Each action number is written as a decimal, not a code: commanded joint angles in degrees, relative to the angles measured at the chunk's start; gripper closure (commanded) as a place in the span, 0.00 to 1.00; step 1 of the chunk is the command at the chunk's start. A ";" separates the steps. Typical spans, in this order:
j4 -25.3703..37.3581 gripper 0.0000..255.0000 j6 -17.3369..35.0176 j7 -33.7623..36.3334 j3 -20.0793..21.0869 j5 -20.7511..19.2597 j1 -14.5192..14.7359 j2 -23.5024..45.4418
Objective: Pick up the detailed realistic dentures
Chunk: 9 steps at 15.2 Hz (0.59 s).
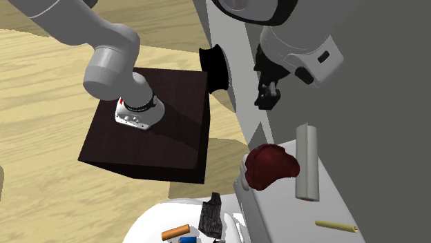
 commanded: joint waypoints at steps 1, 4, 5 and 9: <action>2.87 0.00 0.15 -1.37 -1.46 0.66 -0.46 4.19; 8.37 0.00 -0.43 -3.83 -3.73 2.07 -1.46 11.06; 10.35 0.00 -0.75 -4.66 -4.43 2.65 -1.85 13.40; 19.05 0.00 -2.70 -7.85 -6.75 5.43 -3.99 23.13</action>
